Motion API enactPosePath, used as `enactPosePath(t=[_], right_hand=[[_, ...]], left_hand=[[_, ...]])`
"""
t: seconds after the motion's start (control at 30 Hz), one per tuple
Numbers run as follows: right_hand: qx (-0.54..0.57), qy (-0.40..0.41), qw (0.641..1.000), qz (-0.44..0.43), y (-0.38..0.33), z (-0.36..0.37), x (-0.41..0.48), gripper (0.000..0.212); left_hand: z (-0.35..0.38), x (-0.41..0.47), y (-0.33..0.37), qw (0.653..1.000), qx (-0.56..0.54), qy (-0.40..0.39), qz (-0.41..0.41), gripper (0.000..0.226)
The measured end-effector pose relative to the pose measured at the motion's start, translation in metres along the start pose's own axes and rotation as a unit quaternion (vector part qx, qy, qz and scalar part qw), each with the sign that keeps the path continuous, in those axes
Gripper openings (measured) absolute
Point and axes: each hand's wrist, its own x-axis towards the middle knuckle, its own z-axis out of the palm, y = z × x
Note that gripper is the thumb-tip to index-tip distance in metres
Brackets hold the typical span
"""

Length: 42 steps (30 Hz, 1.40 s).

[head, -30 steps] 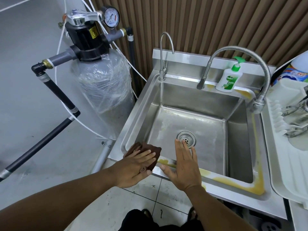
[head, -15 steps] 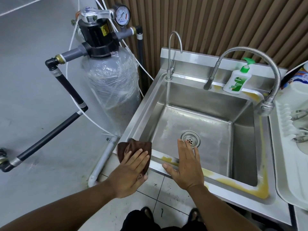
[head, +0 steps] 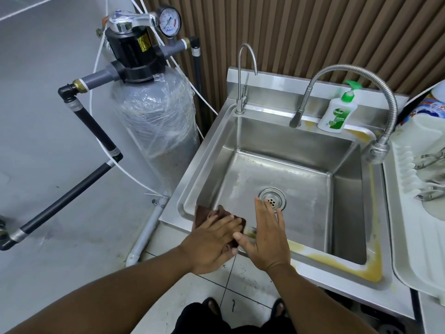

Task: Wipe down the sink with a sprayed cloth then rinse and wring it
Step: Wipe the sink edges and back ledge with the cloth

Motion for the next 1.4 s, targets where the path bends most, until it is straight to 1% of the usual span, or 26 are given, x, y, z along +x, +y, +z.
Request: enactPosePath(t=[0.07, 0.13, 0.2, 0.3, 0.43, 0.5, 0.6, 0.63, 0.7, 0.77, 0.83, 0.9, 1.03, 1.13, 1.27, 1.33, 1.4], right_hand=[[0.004, 0.002, 1.000, -0.001, -0.001, 0.000, 0.000, 0.102], [0.002, 0.004, 1.000, 0.001, -0.001, -0.001, 0.000, 0.101], [0.002, 0.003, 1.000, 0.005, -0.001, -0.001, 0.000, 0.101], [0.004, 0.000, 1.000, 0.007, -0.001, -0.001, 0.000, 0.101], [0.002, 0.002, 1.000, 0.009, 0.000, 0.000, 0.000, 0.101], [0.014, 0.006, 1.000, 0.012, -0.001, -0.001, 0.000, 0.102], [0.027, 0.015, 0.999, 0.017, -0.001, -0.001, 0.000, 0.104], [0.031, 0.017, 0.999, 0.020, -0.001, -0.001, 0.000, 0.104], [0.033, 0.019, 0.999, 0.025, 0.000, -0.001, 0.000, 0.104], [0.033, 0.022, 0.999, 0.027, 0.000, -0.001, -0.001, 0.103], [0.030, 0.023, 0.999, 0.025, -0.001, -0.001, 0.000, 0.103], [0.023, 0.021, 0.999, 0.023, -0.001, -0.001, 0.000, 0.102], [0.012, 0.016, 1.000, 0.024, -0.003, -0.002, 0.000, 0.101], [0.011, 0.013, 1.000, 0.021, -0.004, -0.003, -0.001, 0.103], [0.007, 0.006, 1.000, 0.025, -0.004, -0.003, 0.000, 0.104], [0.004, 0.006, 1.000, 0.023, -0.003, -0.003, 0.000, 0.104], [0.004, 0.006, 1.000, 0.020, -0.004, -0.003, 0.001, 0.104]], left_hand=[[-0.006, 0.000, -0.020, 0.999, -0.008, 0.000, -0.049, 0.063], [-0.018, 0.003, -0.041, 0.996, -0.012, -0.025, -0.089, 0.063], [-0.032, 0.011, -0.048, 0.994, -0.006, -0.045, -0.098, 0.061], [-0.044, 0.035, -0.036, 0.990, -0.023, -0.085, -0.114, 0.049], [-0.054, 0.065, -0.019, 0.963, -0.120, -0.171, -0.172, 0.054], [-0.057, 0.076, -0.012, 0.958, -0.123, -0.200, -0.167, 0.055], [-0.051, 0.082, -0.006, 0.964, -0.115, -0.207, -0.122, 0.050], [-0.048, 0.079, -0.006, 0.968, -0.102, -0.207, -0.104, 0.048], [-0.037, 0.064, -0.008, 0.980, -0.080, -0.168, -0.074, 0.043], [-0.026, 0.040, -0.011, 0.995, -0.060, -0.078, -0.032, 0.039], [-0.014, 0.016, -0.014, 1.000, -0.019, -0.016, 0.018, 0.051], [-0.007, -0.003, -0.015, 0.999, -0.005, -0.010, 0.033, 0.060], [0.001, -0.028, -0.024, 0.999, 0.017, 0.001, 0.039, 0.064], [0.001, -0.048, -0.044, 0.998, 0.056, 0.010, 0.032, 0.066], [-0.007, -0.066, -0.084, 0.996, 0.079, -0.014, -0.031, 0.067], [-0.013, -0.067, -0.098, 0.996, 0.062, -0.021, -0.063, 0.069], [-0.013, -0.062, -0.100, 0.995, 0.022, -0.011, -0.093, 0.072]])
